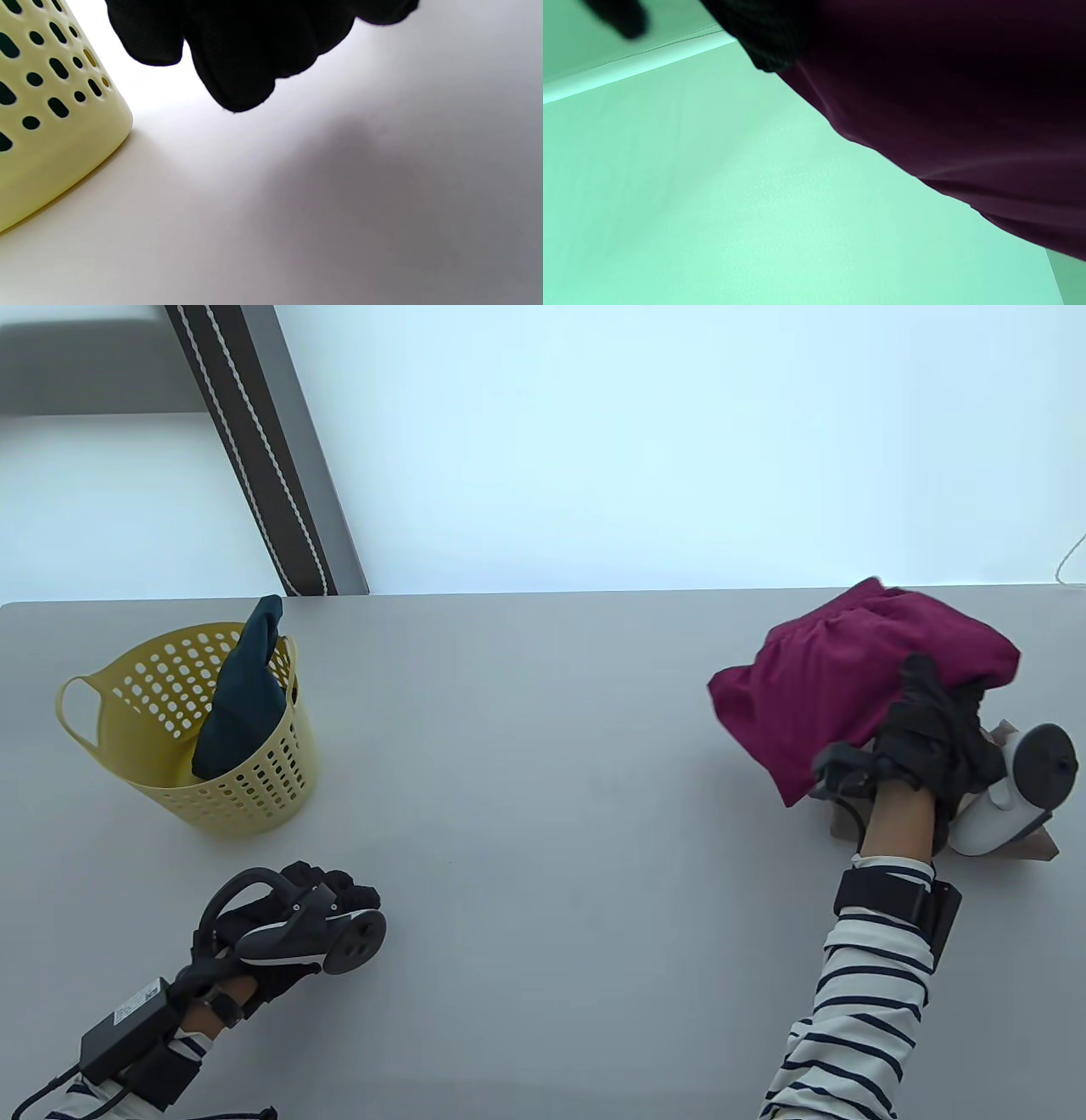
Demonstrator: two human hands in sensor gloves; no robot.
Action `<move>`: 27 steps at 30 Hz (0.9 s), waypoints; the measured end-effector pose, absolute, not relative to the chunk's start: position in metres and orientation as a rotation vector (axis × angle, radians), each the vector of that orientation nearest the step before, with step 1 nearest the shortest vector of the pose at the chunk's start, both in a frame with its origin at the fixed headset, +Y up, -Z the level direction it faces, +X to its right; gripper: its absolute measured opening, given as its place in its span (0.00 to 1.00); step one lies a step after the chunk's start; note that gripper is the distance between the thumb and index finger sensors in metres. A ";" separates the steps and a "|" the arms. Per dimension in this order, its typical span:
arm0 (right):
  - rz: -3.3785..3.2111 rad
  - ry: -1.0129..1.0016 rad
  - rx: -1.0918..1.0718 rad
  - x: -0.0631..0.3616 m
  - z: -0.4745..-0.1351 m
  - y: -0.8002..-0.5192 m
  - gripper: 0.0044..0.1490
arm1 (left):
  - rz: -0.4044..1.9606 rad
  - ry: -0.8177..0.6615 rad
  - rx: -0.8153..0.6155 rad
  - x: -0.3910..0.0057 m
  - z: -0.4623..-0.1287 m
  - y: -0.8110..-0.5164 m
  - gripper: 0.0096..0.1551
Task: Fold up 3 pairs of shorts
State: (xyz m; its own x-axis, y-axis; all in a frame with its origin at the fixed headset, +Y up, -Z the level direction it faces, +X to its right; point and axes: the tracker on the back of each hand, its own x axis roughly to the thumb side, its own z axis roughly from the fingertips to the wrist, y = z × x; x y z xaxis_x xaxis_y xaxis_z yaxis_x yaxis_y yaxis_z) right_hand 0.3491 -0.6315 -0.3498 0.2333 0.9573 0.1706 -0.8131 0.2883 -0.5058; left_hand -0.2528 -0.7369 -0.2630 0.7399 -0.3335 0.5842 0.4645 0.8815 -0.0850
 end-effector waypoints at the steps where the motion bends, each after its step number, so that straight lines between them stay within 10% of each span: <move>1: 1.236 -0.484 -0.380 0.360 -0.347 -0.646 0.22 | -0.444 -0.595 -0.234 -0.252 -0.263 -0.737 0.29; 9: 1.798 -0.116 -1.073 0.385 -0.318 -0.741 0.55 | -0.449 -0.592 -0.244 -0.251 -0.262 -0.737 0.29; 16: 1.854 -0.014 -0.982 0.372 -0.315 -0.716 0.64 | -0.464 -0.589 -0.265 -0.251 -0.262 -0.737 0.30; 22: 2.352 -0.543 -0.355 0.278 -0.301 -0.621 0.63 | -0.457 -0.573 -0.252 -0.255 -0.264 -0.733 0.30; 27: 2.850 -0.823 0.387 0.178 -0.262 -0.604 0.55 | -0.467 -0.561 -0.232 -0.256 -0.264 -0.732 0.31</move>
State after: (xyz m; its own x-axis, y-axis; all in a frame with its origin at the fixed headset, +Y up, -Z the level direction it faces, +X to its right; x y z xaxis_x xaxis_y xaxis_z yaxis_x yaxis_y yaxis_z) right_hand 0.1778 -0.6036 -0.2617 -0.9556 0.0714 0.2858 -0.2128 -0.8382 -0.5021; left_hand -0.2562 -0.7317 -0.2642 0.7464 -0.3609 0.5592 0.4849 0.8704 -0.0854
